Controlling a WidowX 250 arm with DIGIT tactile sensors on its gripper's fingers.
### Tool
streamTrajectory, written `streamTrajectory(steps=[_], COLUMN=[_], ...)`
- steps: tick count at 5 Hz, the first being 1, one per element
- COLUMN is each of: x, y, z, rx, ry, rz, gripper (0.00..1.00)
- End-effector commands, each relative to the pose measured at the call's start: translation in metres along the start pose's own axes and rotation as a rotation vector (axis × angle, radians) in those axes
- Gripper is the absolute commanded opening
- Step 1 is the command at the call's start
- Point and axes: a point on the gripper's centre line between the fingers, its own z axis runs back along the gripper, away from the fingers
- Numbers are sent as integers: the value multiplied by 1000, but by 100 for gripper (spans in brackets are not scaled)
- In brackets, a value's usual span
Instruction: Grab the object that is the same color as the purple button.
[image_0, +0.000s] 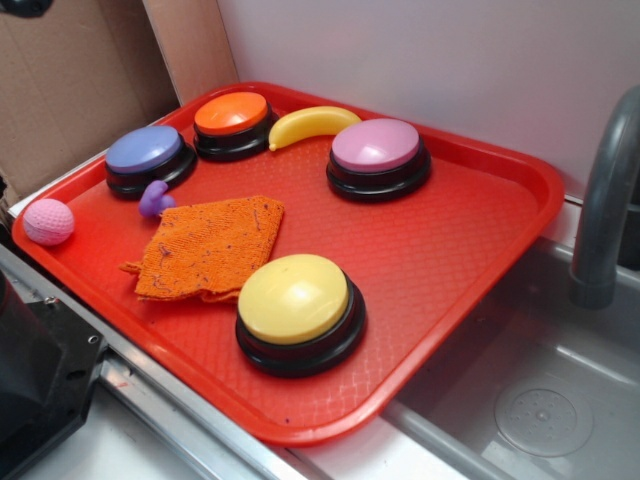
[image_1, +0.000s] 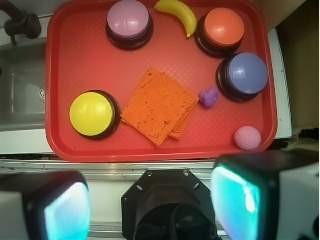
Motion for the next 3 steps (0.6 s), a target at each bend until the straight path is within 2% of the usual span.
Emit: streamTrajectory(steps=[1,3], x=[0,9], y=[0,19], z=[0,-28], rx=[0,-2], ry=[0,8], rz=[0,281], gripper=[100,100])
